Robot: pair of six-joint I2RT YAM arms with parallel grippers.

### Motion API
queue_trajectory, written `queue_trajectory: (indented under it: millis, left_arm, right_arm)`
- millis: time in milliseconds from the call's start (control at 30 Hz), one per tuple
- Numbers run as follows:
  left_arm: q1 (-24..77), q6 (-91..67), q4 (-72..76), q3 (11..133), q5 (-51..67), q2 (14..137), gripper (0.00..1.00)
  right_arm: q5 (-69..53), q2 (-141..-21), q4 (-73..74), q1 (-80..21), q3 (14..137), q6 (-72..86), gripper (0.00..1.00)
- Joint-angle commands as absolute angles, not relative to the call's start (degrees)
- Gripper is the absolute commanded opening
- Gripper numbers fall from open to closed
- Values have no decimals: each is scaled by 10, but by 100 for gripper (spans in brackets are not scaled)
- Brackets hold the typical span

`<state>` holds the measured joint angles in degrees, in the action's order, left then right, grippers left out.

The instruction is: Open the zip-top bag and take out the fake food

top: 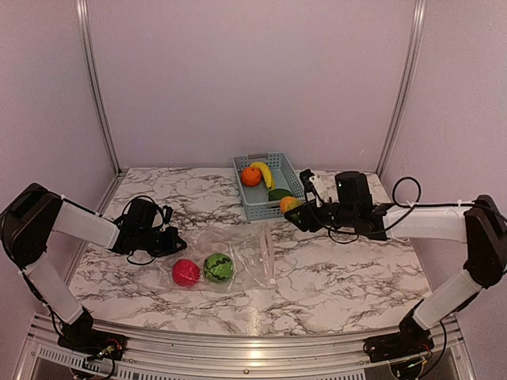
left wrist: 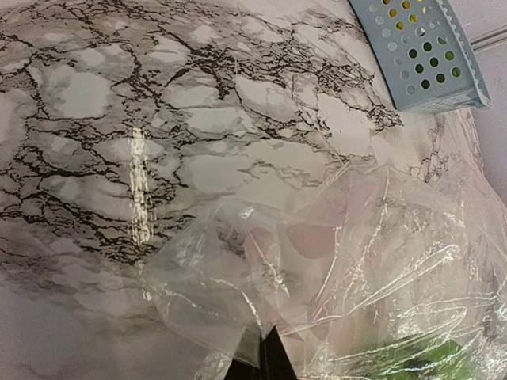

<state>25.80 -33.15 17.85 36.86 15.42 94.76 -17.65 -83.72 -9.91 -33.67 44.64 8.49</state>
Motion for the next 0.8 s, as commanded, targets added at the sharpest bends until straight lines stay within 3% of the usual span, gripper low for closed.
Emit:
queue_trajectory:
  millis: [0, 767]
  left_arm:
    - [254, -326, 167, 356, 155, 936, 0]
    - [254, -322, 175, 342, 167, 930, 0]
  right_arm:
    - [-158, -902, -77, -307, 564, 47, 50]
    - [26, -1306, 53, -275, 1058, -10, 56]
